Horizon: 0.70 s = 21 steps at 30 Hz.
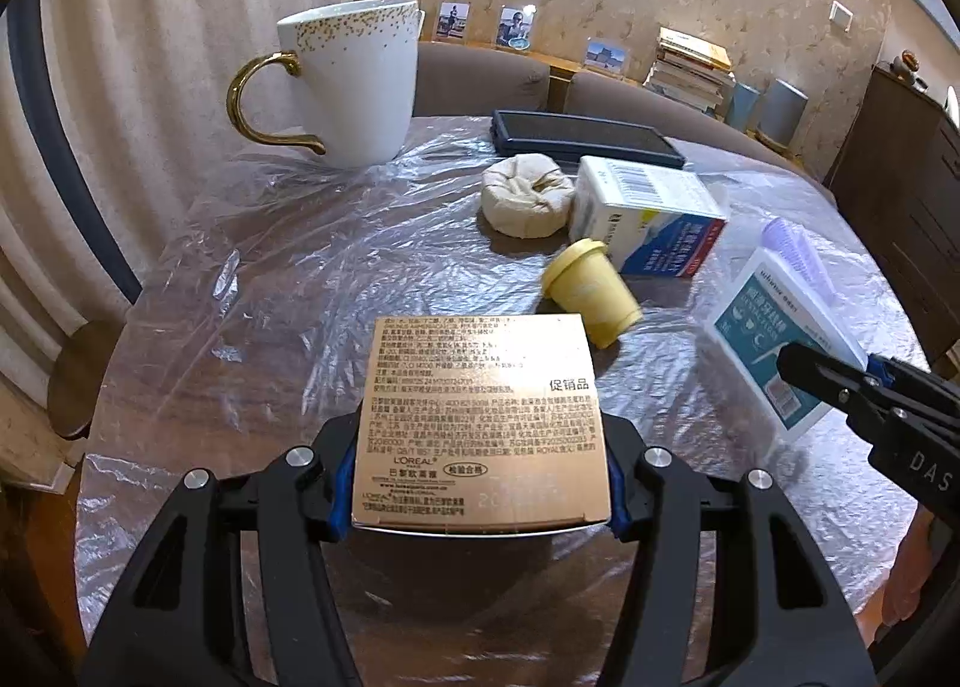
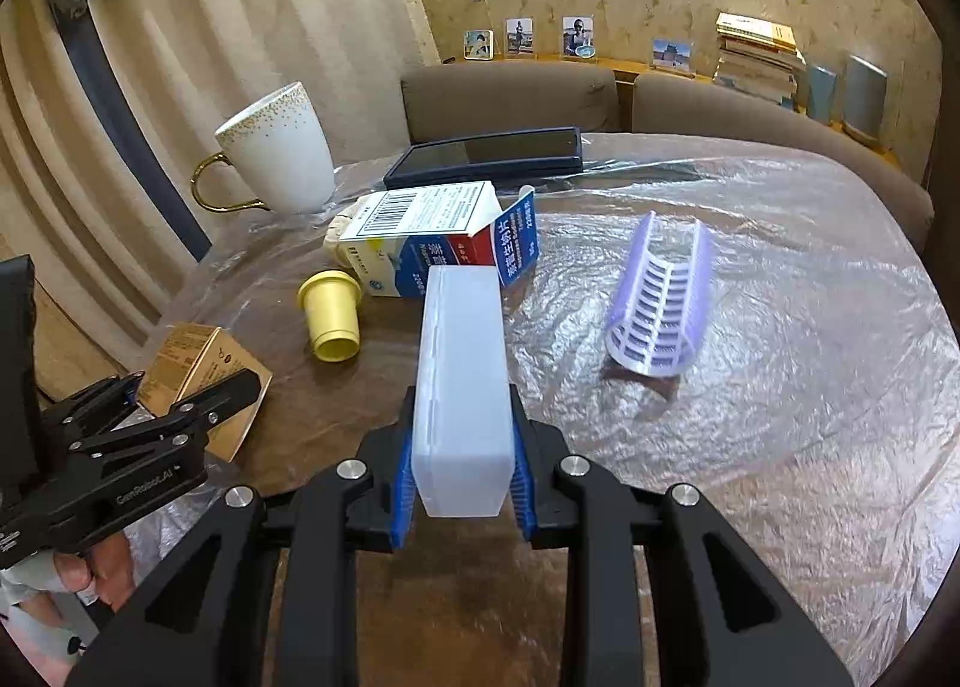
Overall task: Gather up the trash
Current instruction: 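Carry the gold box in the left tool while the right tool carries the white box over the bin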
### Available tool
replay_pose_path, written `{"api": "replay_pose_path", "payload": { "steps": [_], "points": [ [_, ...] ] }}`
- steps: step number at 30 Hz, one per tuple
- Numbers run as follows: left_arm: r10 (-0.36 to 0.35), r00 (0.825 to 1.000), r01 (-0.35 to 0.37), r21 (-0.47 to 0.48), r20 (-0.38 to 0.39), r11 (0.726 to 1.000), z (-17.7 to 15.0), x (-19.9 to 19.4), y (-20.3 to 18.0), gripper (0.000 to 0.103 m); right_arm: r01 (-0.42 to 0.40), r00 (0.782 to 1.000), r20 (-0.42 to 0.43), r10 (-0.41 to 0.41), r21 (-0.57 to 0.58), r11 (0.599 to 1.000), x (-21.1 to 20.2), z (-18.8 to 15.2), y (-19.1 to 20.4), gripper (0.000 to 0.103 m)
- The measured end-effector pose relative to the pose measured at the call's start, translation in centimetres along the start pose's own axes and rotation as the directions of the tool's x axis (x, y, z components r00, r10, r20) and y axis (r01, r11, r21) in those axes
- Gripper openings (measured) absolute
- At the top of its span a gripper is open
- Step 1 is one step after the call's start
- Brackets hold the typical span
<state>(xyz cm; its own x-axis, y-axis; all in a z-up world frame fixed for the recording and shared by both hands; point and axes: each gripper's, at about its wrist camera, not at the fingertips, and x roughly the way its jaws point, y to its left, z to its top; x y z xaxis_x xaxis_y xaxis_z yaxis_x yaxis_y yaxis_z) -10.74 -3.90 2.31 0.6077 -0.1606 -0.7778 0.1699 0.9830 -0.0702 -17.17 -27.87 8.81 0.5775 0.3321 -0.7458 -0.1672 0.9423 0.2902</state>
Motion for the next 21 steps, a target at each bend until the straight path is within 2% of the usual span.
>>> {"api": "replay_pose_path", "payload": {
  "steps": [8, 21],
  "points": [
    [-0.035, 0.999, 0.035, 0.009, 0.020, 0.999, -0.3, -1.6, -1.4, 0.059, -0.025, 1.000, 0.002, 0.025, -0.021, 0.999, -2.5, -1.2, -0.9, 0.026],
    [-0.074, 0.997, 0.073, 0.015, 0.033, 0.997, -1.7, -4.4, -2.4, 0.059, -0.119, 0.993, 0.001, 0.119, -0.024, 0.993, -5.6, -2.7, -1.2, 0.026]
  ]
}}
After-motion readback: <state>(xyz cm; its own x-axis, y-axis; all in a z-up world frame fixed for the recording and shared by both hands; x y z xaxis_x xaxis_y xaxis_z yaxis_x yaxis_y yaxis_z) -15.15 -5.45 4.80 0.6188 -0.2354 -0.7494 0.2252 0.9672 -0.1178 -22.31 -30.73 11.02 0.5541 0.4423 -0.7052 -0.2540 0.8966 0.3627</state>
